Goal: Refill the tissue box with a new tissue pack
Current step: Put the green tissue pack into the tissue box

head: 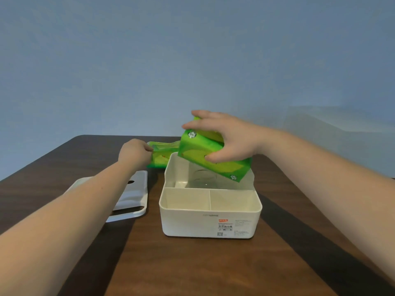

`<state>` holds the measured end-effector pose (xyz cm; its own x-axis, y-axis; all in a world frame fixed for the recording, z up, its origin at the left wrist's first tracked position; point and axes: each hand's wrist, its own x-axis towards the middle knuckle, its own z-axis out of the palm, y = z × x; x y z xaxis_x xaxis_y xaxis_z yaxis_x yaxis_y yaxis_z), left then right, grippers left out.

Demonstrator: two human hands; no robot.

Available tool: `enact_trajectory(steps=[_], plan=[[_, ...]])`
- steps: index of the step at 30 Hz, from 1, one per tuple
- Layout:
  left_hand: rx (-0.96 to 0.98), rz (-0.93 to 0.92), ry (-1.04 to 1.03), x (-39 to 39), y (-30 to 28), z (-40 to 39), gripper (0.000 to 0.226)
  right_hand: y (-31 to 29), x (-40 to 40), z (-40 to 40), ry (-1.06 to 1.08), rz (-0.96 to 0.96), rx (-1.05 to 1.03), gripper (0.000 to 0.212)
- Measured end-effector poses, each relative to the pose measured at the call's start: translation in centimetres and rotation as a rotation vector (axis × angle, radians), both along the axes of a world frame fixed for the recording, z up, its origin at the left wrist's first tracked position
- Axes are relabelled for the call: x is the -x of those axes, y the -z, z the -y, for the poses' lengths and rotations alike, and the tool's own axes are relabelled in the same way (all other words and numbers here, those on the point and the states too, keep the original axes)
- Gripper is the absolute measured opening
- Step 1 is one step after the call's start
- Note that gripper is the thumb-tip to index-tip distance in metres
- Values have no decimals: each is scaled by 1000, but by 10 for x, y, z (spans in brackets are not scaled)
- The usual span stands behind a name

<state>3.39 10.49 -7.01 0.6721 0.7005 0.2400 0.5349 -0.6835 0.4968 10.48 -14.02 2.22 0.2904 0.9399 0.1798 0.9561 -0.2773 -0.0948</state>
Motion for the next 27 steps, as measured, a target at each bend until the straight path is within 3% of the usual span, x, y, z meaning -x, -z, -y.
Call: enact_trajectory(steps=[4,12,18,27], plan=[[76,-12,42,-1,11,-7,34,14,1,-8,-61,23,188,80],[106,0,81,3,13,-11,43,24,4,-18,-156,-70,290,79],[157,-17,74,20,6,-14,52,24,7,-12,-74,-99,216,67],[68,-9,-31,65,-7,-33,36,12,38,-29,-5,-174,-39,38]])
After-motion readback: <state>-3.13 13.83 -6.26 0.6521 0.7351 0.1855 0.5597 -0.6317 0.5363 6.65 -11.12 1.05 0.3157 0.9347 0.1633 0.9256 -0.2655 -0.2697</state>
